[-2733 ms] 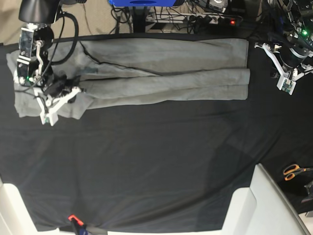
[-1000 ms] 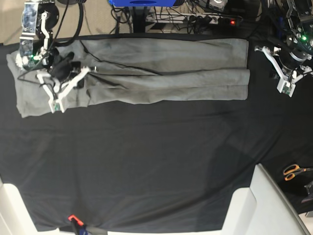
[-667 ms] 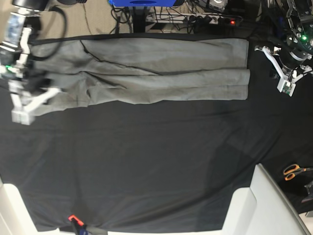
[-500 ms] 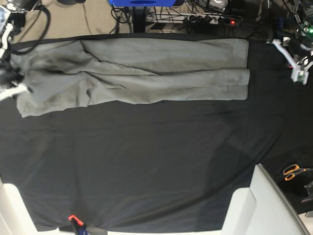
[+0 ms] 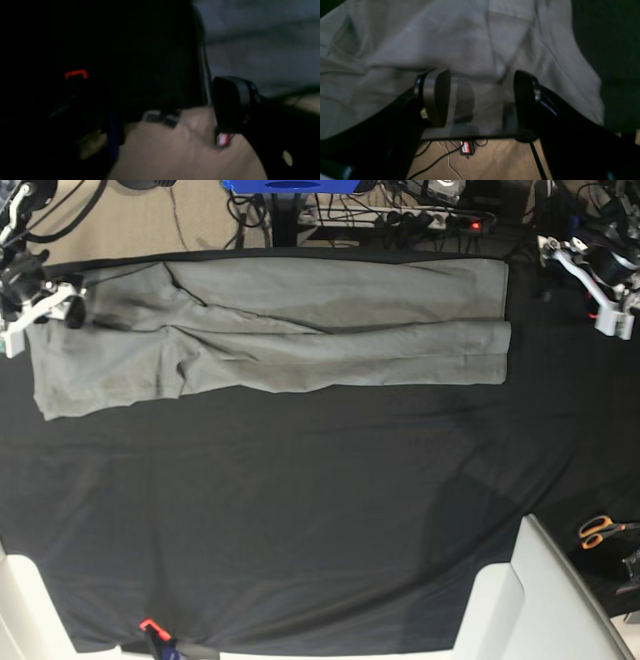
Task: Fold the T-shirt properly
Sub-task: 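Grasp the strip's opposite end with the left gripper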
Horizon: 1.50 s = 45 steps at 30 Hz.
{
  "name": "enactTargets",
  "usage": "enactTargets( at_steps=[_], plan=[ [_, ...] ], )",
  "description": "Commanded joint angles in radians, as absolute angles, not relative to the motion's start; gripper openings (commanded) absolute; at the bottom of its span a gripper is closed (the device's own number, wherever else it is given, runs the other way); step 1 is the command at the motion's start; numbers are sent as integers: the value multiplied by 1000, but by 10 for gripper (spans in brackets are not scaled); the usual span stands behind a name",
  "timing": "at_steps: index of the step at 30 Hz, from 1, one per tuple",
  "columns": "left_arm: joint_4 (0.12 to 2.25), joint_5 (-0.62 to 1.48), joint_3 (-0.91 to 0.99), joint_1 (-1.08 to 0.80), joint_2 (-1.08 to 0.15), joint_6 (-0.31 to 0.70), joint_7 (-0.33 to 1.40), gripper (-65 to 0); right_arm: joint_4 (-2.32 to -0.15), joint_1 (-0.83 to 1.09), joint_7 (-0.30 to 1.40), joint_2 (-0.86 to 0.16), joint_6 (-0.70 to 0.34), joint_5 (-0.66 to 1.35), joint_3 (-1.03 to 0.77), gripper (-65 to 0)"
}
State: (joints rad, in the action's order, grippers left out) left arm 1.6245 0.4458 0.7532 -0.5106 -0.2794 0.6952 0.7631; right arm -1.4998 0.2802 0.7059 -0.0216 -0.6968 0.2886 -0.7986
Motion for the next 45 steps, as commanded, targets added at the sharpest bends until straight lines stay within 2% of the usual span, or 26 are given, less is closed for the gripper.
enactTargets(
  at_steps=[1,10,16,20,24,45],
  plan=[
    [1623,489,756,-490,-294,698,750,0,-1521,277,684,-39,-698,308,-811,-273],
    [1388,516,745,-274,-259,698,750,0,-1524,291,684,-41,-698,308,-814,-273],
    [1271,446,682,-245,-255,698,742,0,-1524,291,684,-42,-698,308,-814,-273],
    [1184,418,588,-263,-243,698,610,0,-1524,291,684,-41,-698,308,-809,-273],
    [1116,418,558,-266,-234,698,567,0,-1524,291,684,-39,-698,308,-806,-273],
    [1101,420,460,-288,-162,698,572,0,-1521,288,684,-38,-698,308,-805,-273]
  ],
)
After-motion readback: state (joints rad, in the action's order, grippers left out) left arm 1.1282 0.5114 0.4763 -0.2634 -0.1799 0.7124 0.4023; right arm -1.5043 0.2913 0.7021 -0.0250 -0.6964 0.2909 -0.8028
